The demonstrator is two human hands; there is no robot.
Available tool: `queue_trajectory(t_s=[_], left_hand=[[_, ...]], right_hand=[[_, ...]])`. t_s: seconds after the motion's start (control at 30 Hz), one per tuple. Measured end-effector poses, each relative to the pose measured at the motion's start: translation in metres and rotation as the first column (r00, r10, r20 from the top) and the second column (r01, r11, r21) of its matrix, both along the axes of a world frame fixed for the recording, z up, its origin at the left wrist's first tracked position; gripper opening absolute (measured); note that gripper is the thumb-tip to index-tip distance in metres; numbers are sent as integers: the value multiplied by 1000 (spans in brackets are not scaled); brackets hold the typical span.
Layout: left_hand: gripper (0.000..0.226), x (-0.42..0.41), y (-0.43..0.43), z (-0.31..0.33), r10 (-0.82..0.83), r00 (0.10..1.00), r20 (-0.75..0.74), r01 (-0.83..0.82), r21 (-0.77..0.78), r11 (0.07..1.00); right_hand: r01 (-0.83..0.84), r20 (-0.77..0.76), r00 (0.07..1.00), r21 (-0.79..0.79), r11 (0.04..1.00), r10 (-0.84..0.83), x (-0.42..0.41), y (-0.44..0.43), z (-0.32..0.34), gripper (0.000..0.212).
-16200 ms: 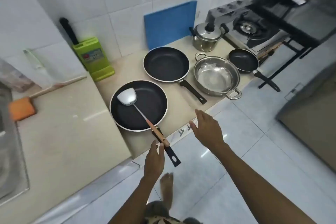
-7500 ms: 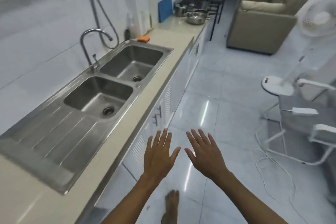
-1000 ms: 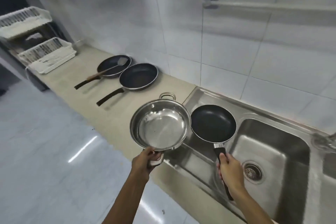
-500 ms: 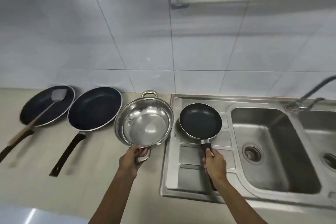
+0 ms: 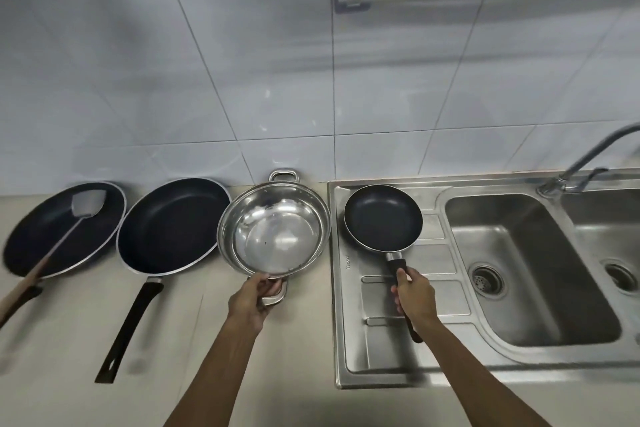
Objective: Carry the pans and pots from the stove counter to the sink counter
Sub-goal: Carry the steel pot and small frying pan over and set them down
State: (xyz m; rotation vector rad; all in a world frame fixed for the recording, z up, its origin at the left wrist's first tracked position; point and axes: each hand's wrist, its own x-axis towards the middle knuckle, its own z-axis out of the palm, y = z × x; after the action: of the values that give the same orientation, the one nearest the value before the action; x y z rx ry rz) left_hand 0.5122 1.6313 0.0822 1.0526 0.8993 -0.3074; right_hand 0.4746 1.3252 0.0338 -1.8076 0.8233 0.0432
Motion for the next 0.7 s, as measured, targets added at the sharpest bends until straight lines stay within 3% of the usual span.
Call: queue_trajectory(t_s=[0.1, 0.4, 0.7], left_hand=[[27, 2, 1, -5, -7, 1000, -9, 7, -30, 1000], [25, 2, -1, -11, -14, 1000, -16, 13, -45, 999], [47, 2, 1, -14, -37, 999, -24, 35, -65, 997]], right_hand=[[3, 5, 1000, 7, 1000, -3, 8, 4, -3, 23], [-21, 8, 1000, 2, 1000, 21, 30, 11, -5, 20], [-26, -24, 999, 16, 1000, 26, 46, 9, -8, 20]])
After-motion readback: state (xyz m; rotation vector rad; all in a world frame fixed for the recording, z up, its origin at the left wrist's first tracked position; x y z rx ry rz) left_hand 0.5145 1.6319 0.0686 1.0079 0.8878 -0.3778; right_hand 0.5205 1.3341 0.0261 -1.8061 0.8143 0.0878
